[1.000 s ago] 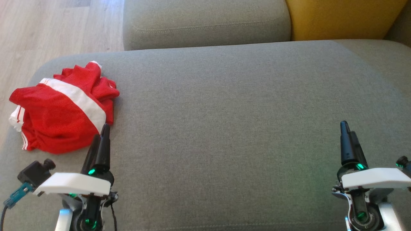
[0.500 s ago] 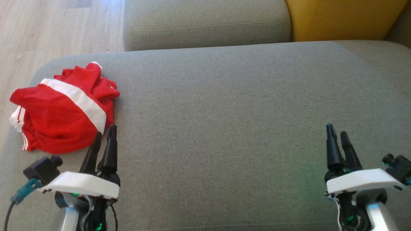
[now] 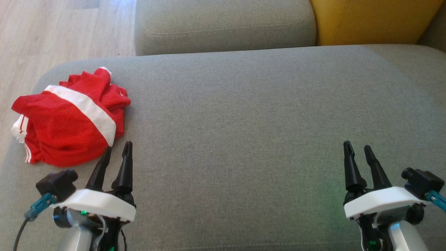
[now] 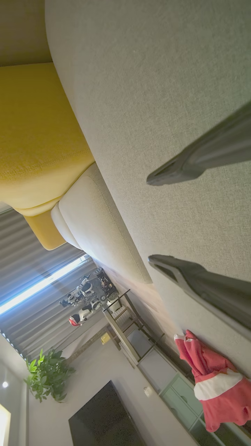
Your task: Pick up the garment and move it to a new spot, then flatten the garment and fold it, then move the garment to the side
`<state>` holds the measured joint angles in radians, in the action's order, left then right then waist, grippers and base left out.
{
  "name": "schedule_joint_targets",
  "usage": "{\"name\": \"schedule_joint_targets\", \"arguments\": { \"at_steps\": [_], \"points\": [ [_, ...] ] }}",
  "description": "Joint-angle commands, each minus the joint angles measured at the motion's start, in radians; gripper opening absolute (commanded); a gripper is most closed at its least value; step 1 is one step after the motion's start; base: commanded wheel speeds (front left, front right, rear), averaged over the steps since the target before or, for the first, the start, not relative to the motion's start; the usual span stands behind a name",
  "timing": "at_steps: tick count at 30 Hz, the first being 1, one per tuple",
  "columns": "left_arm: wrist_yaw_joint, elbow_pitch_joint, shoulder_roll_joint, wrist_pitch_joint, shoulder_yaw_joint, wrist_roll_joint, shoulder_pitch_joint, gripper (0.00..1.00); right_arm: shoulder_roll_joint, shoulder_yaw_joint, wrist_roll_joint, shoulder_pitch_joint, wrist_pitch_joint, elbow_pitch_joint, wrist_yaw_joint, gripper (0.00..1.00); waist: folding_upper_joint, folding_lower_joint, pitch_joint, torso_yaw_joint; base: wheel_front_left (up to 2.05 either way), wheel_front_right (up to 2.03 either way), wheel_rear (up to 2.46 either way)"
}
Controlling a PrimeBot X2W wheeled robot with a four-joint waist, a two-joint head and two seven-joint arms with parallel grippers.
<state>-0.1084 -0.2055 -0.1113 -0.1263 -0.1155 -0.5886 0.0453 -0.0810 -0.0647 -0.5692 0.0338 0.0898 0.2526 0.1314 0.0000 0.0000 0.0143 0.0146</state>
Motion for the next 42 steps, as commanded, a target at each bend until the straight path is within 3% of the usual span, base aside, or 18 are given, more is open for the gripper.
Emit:
{"name": "schedule_joint_targets", "arguments": {
  "at_steps": [1,16,42],
  "points": [
    [0.004,0.028,-0.021,-0.015,0.021,0.033,0.044,1.0,-0.018,-0.02,0.038,0.054,0.017,-0.03,0.0,1.0,0.0,0.0,0.0,0.0,0.0,0.0,0.0],
    [0.033,0.016,-0.033,-0.062,0.004,0.229,0.028,1.0,0.002,-0.007,0.264,0.045,0.049,-0.027,-0.001,1.0,0.0,0.0,0.006,0.002,0.0,0.0,0.0],
    [0.033,-0.033,-0.029,-0.135,0.004,0.481,0.028,1.0,0.027,0.007,0.451,0.02,0.079,-0.039,-0.001,1.0,0.0,0.0,0.01,0.003,0.0,0.0,0.0]
  ]
}}
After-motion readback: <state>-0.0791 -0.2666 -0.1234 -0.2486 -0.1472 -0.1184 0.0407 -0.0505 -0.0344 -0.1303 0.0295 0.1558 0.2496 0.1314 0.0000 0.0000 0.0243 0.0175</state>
